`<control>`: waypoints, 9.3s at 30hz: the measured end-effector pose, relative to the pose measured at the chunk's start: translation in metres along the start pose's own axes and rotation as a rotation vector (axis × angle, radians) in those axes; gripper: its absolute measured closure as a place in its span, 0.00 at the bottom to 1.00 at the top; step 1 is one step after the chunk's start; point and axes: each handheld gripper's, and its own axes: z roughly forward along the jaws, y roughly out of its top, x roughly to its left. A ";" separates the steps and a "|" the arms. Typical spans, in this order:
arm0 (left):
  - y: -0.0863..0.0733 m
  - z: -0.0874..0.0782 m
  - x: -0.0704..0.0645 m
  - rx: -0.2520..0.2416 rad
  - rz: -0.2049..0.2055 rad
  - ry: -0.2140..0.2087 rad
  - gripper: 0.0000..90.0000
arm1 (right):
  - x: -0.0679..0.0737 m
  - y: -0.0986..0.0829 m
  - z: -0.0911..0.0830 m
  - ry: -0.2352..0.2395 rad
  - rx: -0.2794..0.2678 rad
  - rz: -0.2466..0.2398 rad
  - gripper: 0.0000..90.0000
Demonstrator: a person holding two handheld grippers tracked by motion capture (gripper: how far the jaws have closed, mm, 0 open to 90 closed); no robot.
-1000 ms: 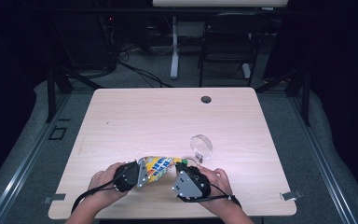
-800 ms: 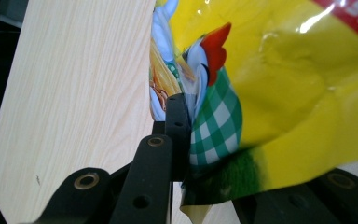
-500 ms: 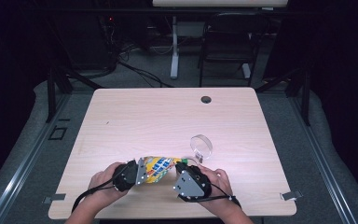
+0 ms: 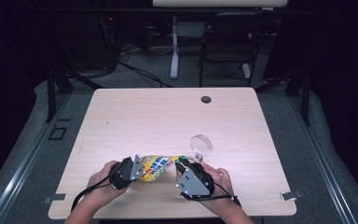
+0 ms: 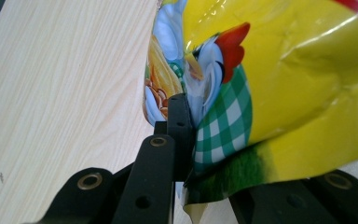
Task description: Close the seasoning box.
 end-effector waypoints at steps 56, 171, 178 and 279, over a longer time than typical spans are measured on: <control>-0.056 0.011 0.052 -0.187 -0.539 -0.256 0.89 | -0.005 -0.027 -0.008 -0.011 0.007 0.140 0.82; -0.103 -0.022 0.033 -0.268 -0.581 -0.223 0.50 | -0.073 -0.073 -0.002 -0.002 -0.016 0.578 0.51; -0.102 -0.020 0.030 -0.260 -0.575 -0.226 0.50 | -0.072 -0.069 -0.001 -0.003 -0.032 0.564 0.52; -0.108 -0.023 0.035 -0.256 -0.569 -0.203 0.50 | -0.016 -0.035 -0.004 0.189 0.018 0.309 0.34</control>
